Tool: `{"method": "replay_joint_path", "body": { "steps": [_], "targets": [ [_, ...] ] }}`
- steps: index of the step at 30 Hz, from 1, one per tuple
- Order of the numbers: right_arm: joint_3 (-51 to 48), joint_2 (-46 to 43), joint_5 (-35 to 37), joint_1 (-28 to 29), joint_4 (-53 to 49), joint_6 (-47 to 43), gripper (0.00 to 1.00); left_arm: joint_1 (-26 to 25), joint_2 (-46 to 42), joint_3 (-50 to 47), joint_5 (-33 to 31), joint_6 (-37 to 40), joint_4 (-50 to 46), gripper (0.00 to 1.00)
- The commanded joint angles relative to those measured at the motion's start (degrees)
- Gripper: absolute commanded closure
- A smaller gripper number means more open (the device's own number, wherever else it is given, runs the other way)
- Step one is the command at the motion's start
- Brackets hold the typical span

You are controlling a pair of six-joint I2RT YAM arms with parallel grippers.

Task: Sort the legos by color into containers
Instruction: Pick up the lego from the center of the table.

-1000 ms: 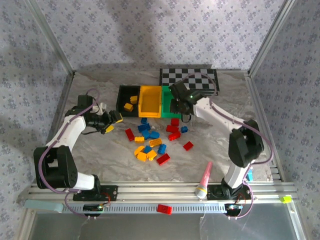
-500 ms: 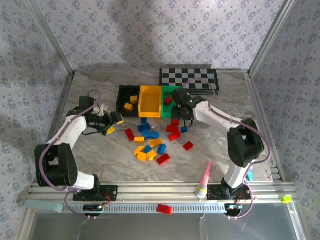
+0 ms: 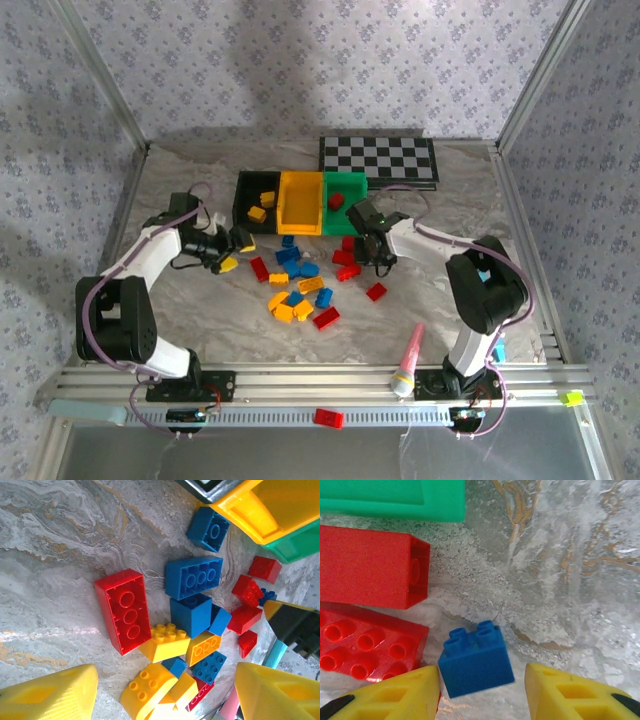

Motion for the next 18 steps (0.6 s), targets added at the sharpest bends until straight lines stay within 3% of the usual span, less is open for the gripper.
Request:
{"method": "replay_joint_path", "body": {
  "steps": [1, 8, 10, 18],
  "targets": [
    [-0.12, 1.56, 0.14, -0.20, 1.60, -0.01, 0.51, -0.03, -2.62, 2.34, 0.85, 4.10, -5.58, 0.28],
    [2.12, 4.21, -0.18, -0.05, 1.55, -1.40, 0.54, 0.24, -1.12, 1.15, 0.44, 4.75, -5.06, 0.28],
    [2.40, 4.55, -0.31, 0.00, 1.38, -1.67, 0.60, 0.20, -1.13, 0.88, 0.50, 4.63, -4.84, 0.28],
    [6.50, 0.51, 2.75, 2.70, -1.68, -1.86, 0.67, 0.72, -1.40, 0.91, -0.37, 5.42, -5.30, 0.28]
  ]
}}
